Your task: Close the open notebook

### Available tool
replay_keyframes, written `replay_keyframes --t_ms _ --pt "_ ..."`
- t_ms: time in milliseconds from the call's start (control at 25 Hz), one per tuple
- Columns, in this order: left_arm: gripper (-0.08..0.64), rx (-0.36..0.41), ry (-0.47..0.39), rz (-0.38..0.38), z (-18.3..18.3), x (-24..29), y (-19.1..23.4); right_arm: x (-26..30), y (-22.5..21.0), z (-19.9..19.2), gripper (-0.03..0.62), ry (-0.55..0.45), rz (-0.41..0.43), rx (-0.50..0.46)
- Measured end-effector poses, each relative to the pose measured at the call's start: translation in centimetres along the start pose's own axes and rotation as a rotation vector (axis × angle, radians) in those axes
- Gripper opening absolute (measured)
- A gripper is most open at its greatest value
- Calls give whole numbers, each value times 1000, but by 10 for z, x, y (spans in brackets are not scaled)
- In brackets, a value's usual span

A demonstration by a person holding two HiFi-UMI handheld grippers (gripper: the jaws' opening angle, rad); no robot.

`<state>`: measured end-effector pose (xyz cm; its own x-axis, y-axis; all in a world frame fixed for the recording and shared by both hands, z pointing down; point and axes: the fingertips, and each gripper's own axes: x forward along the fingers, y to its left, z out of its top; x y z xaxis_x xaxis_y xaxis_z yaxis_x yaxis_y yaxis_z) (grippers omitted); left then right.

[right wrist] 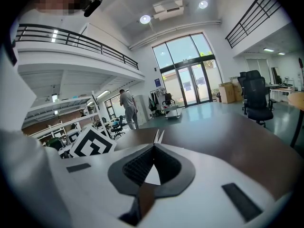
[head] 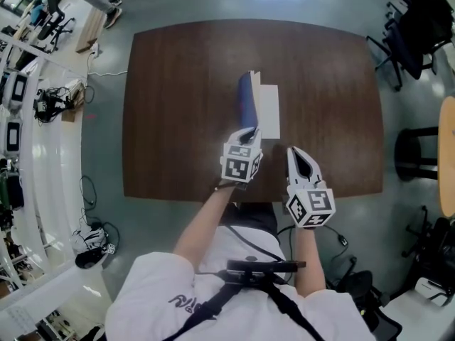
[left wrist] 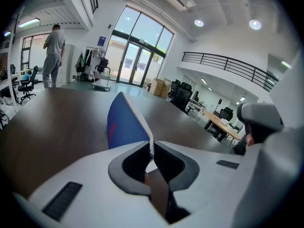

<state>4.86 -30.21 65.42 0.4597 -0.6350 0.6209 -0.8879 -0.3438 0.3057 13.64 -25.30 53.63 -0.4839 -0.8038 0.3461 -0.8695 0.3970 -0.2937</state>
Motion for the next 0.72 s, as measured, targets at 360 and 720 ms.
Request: replay_keyframes --t_ms 360,720 --pt "38 13 54 -53 -8 29 -21 4 -12 -5 -6 12 -19 20" --pt "38 17 121 -70 -25 62 -36 1 -34 -9 -8 22 -38 41"
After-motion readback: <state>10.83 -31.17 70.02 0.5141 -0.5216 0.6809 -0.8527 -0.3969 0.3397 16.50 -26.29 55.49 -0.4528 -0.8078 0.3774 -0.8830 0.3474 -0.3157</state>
